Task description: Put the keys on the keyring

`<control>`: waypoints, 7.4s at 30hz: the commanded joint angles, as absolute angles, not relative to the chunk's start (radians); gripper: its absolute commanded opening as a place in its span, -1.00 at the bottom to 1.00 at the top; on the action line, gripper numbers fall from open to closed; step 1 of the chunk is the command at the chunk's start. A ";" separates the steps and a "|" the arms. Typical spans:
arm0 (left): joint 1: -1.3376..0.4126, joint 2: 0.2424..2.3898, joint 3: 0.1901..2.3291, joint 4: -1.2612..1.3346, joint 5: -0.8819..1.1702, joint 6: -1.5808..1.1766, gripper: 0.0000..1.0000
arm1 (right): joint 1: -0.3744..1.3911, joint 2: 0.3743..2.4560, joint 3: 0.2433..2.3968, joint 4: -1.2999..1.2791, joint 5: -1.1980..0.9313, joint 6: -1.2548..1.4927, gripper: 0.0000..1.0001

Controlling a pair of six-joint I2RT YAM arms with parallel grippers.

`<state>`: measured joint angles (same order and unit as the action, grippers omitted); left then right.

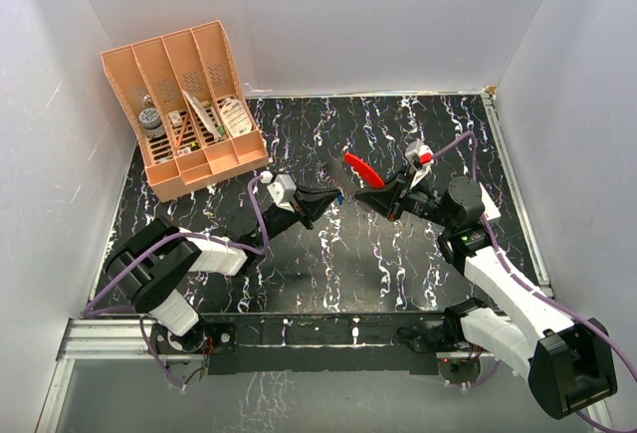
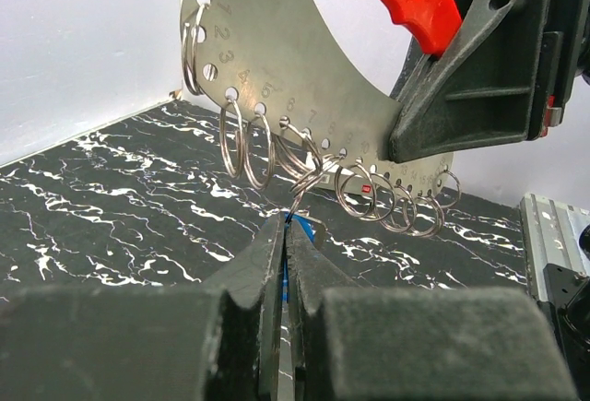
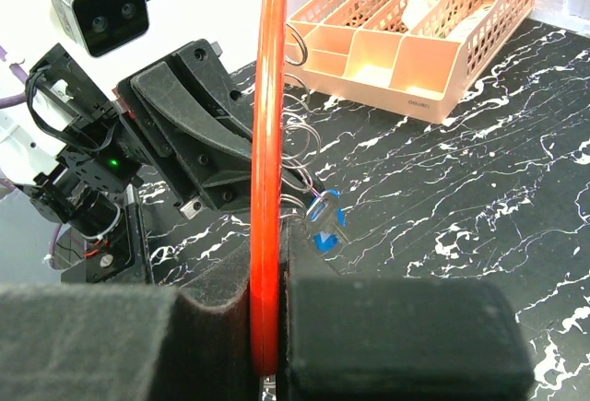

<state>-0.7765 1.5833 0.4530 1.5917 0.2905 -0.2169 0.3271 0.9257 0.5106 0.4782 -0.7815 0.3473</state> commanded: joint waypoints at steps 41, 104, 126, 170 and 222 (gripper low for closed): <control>-0.782 1.579 0.488 1.784 0.309 -0.264 -0.71 | 0.331 0.928 0.575 0.525 -0.767 0.363 -1.00; -0.782 1.410 0.534 1.270 0.120 -0.068 -1.00 | 0.331 1.026 0.865 0.035 -0.636 0.140 -1.00; -0.782 1.373 0.612 1.020 0.098 0.005 -1.00 | 0.331 1.092 0.946 -0.067 -0.655 0.098 -1.00; -0.782 1.452 0.912 0.456 -0.031 0.130 -1.00 | 0.482 1.307 1.258 -0.466 -0.474 -0.052 -1.00; -0.772 1.462 0.997 0.600 -0.061 -0.008 -1.00 | 0.671 1.460 1.228 -0.297 -0.284 0.100 -1.00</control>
